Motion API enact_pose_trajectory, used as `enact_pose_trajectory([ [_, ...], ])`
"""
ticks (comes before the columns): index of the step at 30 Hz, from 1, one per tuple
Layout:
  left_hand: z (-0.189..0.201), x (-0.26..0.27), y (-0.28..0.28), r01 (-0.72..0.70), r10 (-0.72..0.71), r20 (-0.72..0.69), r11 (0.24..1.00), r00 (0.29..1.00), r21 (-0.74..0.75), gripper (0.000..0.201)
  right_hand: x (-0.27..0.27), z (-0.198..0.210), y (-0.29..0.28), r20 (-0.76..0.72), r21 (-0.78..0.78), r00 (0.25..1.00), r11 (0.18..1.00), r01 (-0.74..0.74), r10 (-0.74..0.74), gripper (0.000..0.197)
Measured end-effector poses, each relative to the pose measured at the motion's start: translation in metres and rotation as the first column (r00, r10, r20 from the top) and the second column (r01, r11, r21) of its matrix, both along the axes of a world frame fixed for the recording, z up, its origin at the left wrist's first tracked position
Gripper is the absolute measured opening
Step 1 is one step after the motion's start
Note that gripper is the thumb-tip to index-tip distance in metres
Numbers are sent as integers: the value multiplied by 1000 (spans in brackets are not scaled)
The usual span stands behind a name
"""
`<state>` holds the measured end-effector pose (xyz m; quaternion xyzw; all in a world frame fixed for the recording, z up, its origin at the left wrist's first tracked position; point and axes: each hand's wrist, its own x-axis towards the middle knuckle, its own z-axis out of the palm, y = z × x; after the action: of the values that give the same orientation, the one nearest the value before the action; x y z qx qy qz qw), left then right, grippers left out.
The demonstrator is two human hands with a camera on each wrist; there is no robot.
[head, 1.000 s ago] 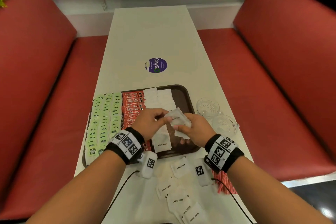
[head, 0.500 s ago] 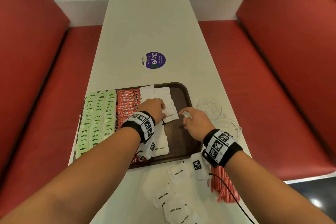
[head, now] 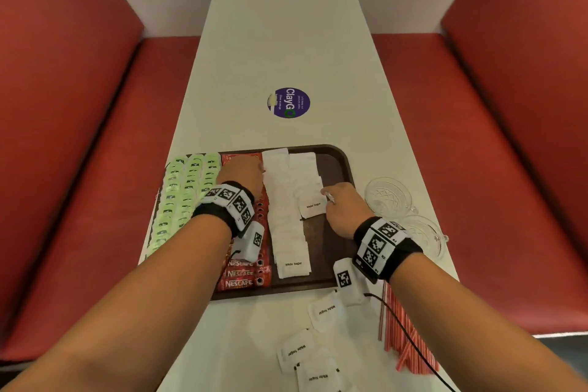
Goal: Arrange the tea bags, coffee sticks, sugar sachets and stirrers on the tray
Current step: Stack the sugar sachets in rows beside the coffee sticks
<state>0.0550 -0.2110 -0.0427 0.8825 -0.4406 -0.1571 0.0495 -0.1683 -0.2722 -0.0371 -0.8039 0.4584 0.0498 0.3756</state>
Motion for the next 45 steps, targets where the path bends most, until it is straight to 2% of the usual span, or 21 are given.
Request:
enact_pose_trajectory([
  [4, -4, 16, -5, 17, -17, 0, 991, 1000, 134, 20, 6, -9, -5, -19, 21, 1000, 1000, -18, 18, 44],
  [7, -11, 16, -12, 8, -5, -23, 989, 1000, 147, 21, 7, -14, -7, -27, 27, 999, 999, -36, 37, 30],
  [9, -12, 15, -18, -6, 12, -38, 986, 999, 168, 25, 6, -21, -9, -28, 18, 999, 999, -38, 39, 35],
  [11, -15, 15, -22, -4, 14, -53, 983, 998, 184, 26, 5, -20, -9, -19, 36, 999, 999, -37, 38, 28],
  [16, -21, 16, -29, 24, -11, -71, 983, 997, 180, 8, 4, -19, -9, -21, 60, 998, 996, -58, 60, 25],
  [22, -19, 26, -31, -61, 63, -14, 993, 998, 100, 19, 8, -13, -11, -89, 4, 994, 998, -66, 67, 31],
  [24, -19, 27, -32, -63, 66, -30, 991, 997, 115, 21, 10, -11, -11, -71, -25, 995, 997, -67, 65, 24],
  [28, -21, 24, -37, -36, 41, -44, 992, 998, 117, 22, 17, -7, -16, -23, -15, 998, 998, -63, 63, 32],
  [33, -19, 25, -40, -40, 41, -7, 992, 999, 122, 21, 26, -1, -22, -3, 35, 1000, 999, -25, 25, 23],
  [40, -14, 24, -44, 2, -3, 8, 991, 1000, 134, 29, 39, 5, -39, -15, 74, 996, 994, 84, -83, 28],
  [45, -8, 20, -42, 32, -33, 7, 994, 999, 106, 28, 43, 7, -41, 17, 175, 1000, 984, 23, -26, 52],
])
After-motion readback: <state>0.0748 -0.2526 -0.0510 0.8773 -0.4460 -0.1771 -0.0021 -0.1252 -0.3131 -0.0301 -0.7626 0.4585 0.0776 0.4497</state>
